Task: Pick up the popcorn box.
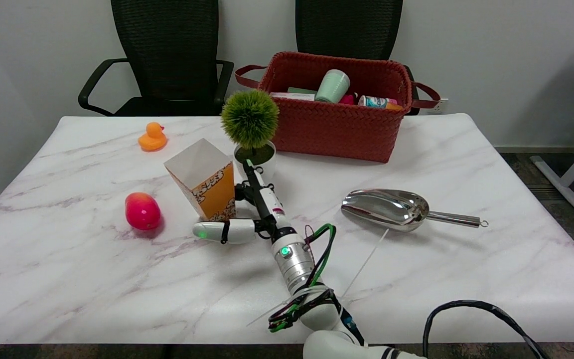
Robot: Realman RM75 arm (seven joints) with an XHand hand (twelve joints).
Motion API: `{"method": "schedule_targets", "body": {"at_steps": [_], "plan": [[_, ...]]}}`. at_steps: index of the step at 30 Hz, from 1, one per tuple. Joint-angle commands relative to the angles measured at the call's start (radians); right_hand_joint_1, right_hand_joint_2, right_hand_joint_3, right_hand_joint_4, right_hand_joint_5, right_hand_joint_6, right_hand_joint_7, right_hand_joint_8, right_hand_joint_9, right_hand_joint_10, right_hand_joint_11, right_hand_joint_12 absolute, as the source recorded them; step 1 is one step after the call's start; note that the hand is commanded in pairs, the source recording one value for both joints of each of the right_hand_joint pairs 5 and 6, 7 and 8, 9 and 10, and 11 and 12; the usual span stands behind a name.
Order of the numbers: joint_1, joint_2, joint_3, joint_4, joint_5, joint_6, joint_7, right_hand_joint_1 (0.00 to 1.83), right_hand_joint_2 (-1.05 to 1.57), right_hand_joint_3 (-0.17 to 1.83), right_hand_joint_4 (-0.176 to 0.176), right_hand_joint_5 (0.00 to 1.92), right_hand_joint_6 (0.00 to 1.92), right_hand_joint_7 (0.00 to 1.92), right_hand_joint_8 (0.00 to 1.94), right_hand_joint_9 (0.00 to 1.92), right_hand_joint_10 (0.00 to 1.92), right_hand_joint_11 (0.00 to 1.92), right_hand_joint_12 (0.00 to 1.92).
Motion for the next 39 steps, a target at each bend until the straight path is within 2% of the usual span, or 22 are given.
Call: {"method": "schedule_targets", "body": {"at_steps": [1,39], "plan": [[0.003,-0.004,0.003,-0.014,0.001,0.005,-0.003,0.95,0.21,0.20,0.000,0.00,0.00,0.52,0.52,0.49,0.49,0.21,0.21],[0.053,-0.021,0.015,-0.055,0.001,0.047,-0.036,0.92,0.26,0.17,0.000,0.00,0.00,0.52,0.52,0.46,0.46,0.11,0.11]]}}
